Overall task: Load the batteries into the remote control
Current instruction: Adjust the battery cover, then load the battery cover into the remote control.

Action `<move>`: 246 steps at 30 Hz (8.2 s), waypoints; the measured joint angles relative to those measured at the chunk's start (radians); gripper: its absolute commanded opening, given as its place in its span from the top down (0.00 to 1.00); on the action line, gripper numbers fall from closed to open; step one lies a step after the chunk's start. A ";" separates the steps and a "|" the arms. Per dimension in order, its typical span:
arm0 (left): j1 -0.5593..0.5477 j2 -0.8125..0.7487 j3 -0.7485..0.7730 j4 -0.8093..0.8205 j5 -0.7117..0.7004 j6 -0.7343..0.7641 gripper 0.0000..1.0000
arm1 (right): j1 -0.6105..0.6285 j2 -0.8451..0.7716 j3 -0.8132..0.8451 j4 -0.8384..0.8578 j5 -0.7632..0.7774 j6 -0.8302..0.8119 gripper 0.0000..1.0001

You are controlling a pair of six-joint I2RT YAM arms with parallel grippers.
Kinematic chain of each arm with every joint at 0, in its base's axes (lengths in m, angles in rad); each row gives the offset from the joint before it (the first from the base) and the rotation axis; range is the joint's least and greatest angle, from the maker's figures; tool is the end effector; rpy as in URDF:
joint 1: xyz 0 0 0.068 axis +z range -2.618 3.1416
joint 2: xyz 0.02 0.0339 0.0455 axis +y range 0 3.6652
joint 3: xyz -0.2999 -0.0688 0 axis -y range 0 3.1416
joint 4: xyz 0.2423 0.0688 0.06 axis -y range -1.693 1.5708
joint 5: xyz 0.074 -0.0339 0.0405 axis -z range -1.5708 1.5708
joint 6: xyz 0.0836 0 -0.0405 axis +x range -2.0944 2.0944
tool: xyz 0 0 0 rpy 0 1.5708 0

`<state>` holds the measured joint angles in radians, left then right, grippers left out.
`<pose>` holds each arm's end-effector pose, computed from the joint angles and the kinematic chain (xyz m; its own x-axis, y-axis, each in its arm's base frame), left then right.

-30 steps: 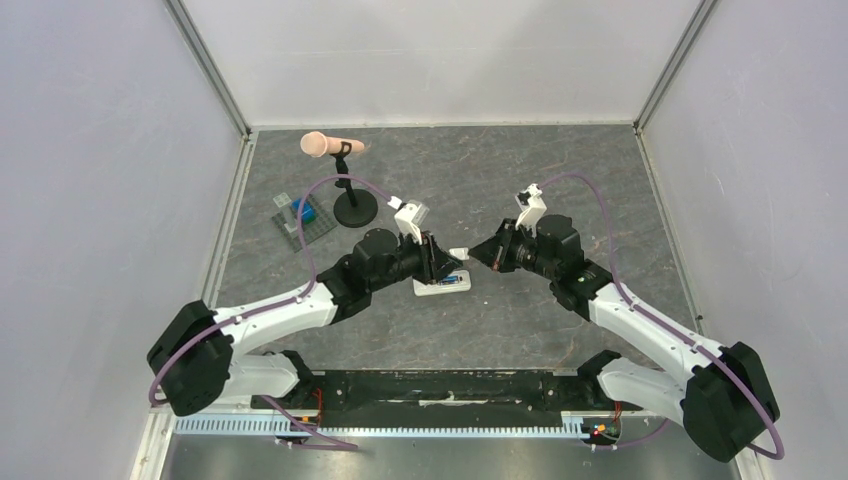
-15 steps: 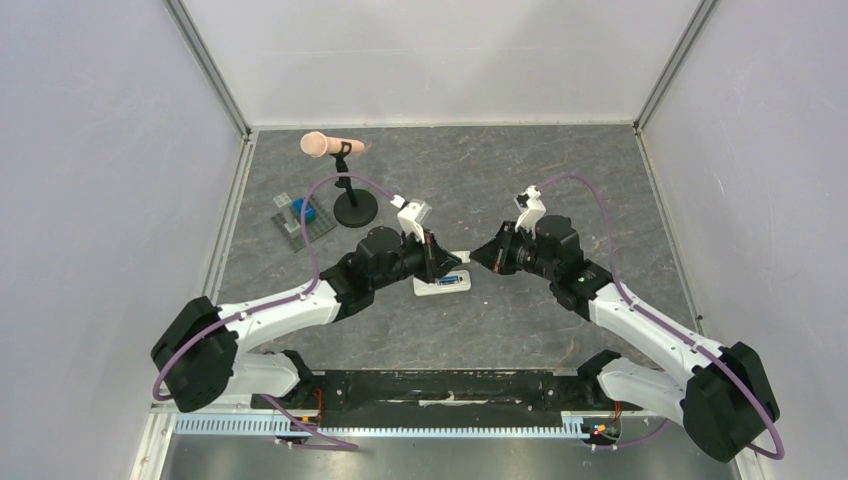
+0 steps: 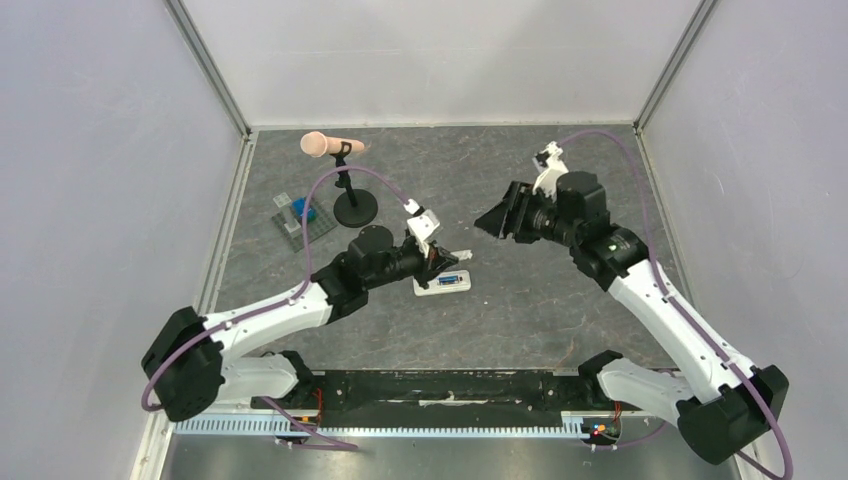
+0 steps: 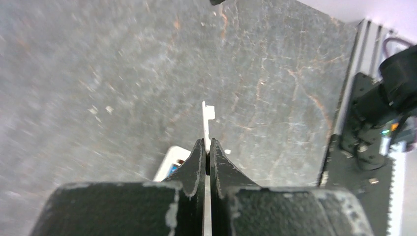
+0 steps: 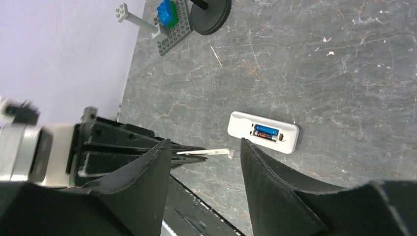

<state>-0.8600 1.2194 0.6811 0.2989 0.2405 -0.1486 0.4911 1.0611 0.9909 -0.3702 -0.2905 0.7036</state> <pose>0.1848 -0.2451 0.2856 -0.2843 0.1099 -0.9524 0.8543 0.4799 -0.1997 0.2171 0.1432 0.3524 -0.7268 0.3142 -0.6108 -0.2755 0.6811 0.6783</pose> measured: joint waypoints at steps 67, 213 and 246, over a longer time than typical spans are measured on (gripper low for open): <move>-0.148 -0.002 -0.039 0.235 -0.082 1.140 0.24 | -0.053 -0.012 -0.375 0.516 -0.126 0.968 1.00; 0.304 0.034 -0.075 -0.442 0.040 -0.538 0.52 | 0.011 0.549 -0.143 0.252 -0.340 -0.143 1.00; 0.304 0.248 -0.040 -0.348 0.049 -0.539 0.51 | 0.013 0.661 -0.080 0.265 -0.316 -0.123 1.00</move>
<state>-0.5556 1.4677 0.6411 -0.0486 0.2897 -0.6876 0.5041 1.7218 0.9104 -0.1055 -0.6064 0.5804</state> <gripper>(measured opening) 0.488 0.048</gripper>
